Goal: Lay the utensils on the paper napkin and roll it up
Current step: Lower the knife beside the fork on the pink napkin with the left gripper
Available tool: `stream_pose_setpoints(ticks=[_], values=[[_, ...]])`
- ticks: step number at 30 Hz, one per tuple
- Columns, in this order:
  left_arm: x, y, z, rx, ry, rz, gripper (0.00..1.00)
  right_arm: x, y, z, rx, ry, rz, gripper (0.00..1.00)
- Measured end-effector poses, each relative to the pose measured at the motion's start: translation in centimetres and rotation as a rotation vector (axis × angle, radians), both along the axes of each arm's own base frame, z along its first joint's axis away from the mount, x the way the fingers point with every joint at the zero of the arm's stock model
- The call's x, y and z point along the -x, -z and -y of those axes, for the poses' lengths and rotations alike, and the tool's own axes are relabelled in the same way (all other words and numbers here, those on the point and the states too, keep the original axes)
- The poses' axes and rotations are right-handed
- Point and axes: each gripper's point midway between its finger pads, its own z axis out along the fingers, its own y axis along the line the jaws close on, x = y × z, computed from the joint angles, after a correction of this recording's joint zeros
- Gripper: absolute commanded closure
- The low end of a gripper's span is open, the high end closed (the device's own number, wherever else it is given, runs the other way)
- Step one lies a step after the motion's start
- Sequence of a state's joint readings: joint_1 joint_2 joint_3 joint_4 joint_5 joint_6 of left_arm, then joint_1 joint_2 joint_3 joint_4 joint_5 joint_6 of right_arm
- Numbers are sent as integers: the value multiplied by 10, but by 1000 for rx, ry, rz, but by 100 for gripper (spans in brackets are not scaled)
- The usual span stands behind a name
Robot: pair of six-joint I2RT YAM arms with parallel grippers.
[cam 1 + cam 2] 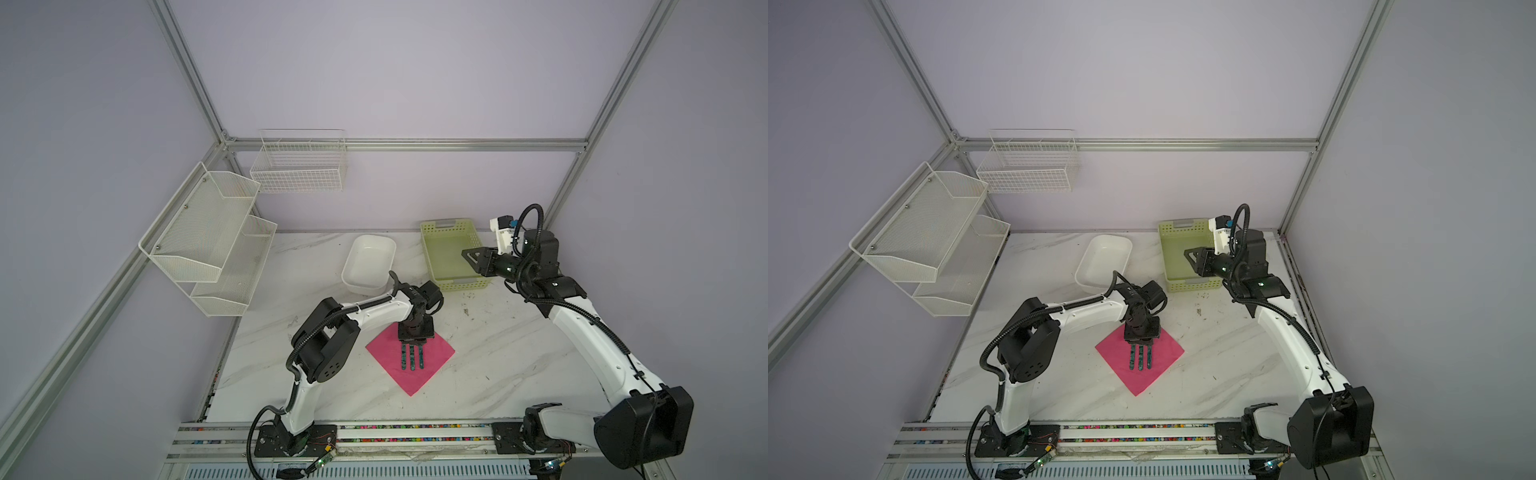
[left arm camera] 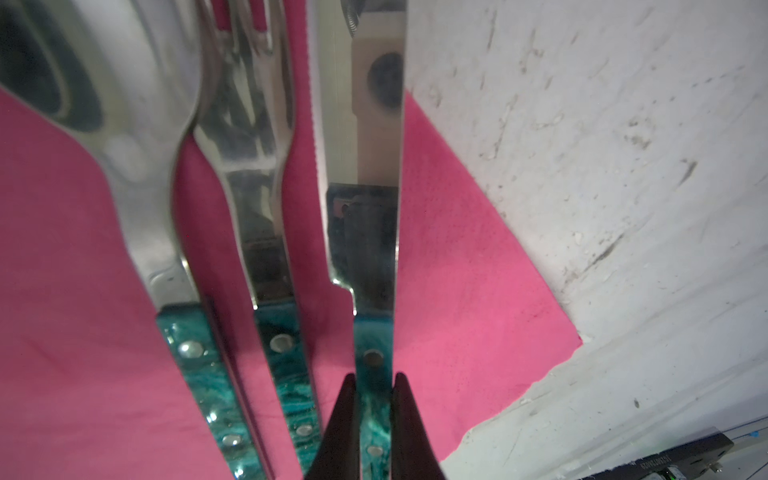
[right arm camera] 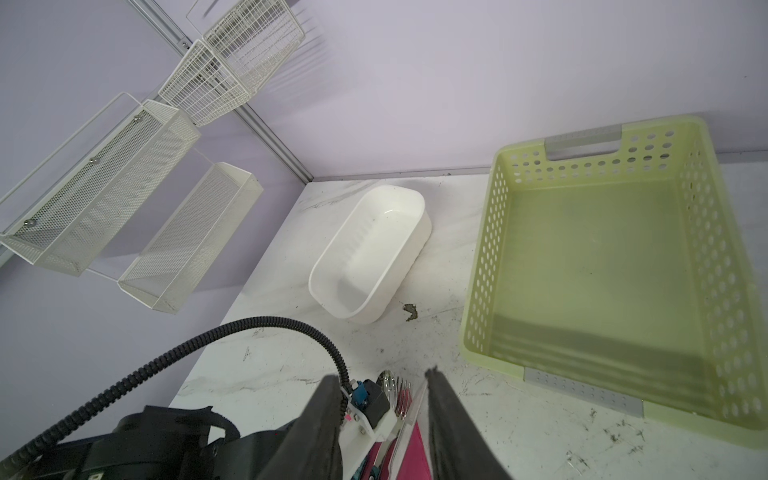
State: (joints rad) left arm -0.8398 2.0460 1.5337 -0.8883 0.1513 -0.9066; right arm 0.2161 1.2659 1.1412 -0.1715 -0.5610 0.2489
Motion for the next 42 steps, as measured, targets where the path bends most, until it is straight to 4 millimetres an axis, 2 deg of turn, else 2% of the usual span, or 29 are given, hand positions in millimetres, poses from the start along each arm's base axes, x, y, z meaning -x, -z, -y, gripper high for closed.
stream_pose_setpoints(ticks=[15, 42], values=[[2, 1, -4, -21, -5, -6, 100, 3, -4, -3, 12, -9, 16, 61], [0, 9, -8, -47, -22, -7, 99, 9, 2, -8, 40, -23, 4, 60]])
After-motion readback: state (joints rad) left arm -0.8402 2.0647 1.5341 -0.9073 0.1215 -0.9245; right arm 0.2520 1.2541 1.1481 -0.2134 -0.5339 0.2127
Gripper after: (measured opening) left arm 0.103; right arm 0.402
